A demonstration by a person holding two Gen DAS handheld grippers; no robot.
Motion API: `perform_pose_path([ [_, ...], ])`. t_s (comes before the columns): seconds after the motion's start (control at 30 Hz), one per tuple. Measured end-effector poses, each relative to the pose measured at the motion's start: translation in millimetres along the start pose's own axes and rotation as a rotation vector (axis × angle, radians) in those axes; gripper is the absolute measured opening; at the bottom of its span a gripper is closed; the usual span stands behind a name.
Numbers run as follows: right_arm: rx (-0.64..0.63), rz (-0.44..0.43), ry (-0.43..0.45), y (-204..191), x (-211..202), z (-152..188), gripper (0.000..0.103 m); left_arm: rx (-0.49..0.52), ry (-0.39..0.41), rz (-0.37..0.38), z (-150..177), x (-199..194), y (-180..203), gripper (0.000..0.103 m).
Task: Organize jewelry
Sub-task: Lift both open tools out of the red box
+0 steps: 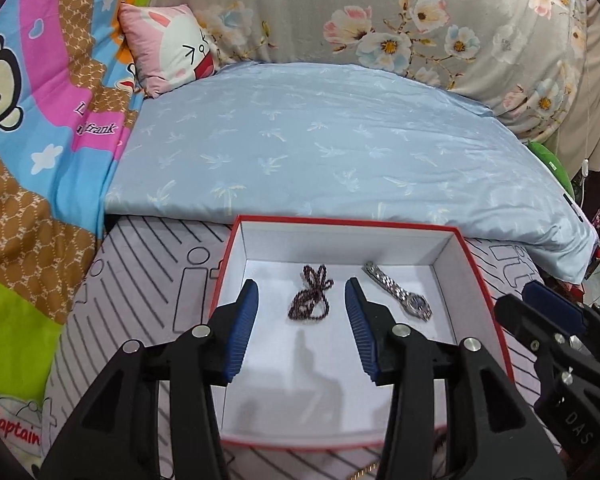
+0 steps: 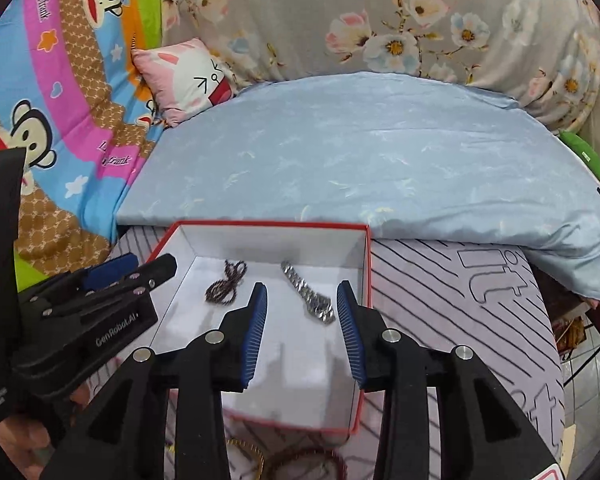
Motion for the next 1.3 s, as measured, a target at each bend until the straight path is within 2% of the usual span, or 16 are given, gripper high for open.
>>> perform_pose_path([
  [0.23,0.0,-0.002,-0.023,1,-34,53,0.037,-0.026,-0.002,0.014,42,-39,-15,0.043],
  [0.4,0.004,-0.005,-0.058,3,-51,96,0.037,-0.044,-0.024,-0.001,84,-58,-32,0.043],
  [0.57,0.003,0.002,-0.112,4,-53,140,0.037,-0.057,-0.056,-0.03,125,-67,-46,0.043],
  [0.67,0.012,-0.007,-0.147,5,-52,164,0.037,-0.082,-0.103,-0.024,149,-70,-51,0.043],
  [0.83,0.011,-0.014,-0.192,3,-54,198,0.037,-0.097,-0.139,-0.029,184,-73,-55,0.043],
  [1.07,-0.016,-0.014,-0.239,-7,-53,236,0.037,-0.109,-0.187,0.008,224,-76,-49,0.043],
  [1.3,-0.009,-0.031,-0.265,-9,-51,246,0.037,-0.105,-0.22,-0.013,246,-71,-48,0.043],
])
Point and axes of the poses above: each gripper's, at about its wrist camera, not at the fingertips, and x roughly the way its jaws point, y to its right, z to its underside, the point moved 10 cm from there along x, roughly the way its jaws point, and after that the axes turned 11 degrees about -y, right-handed, at the moved point
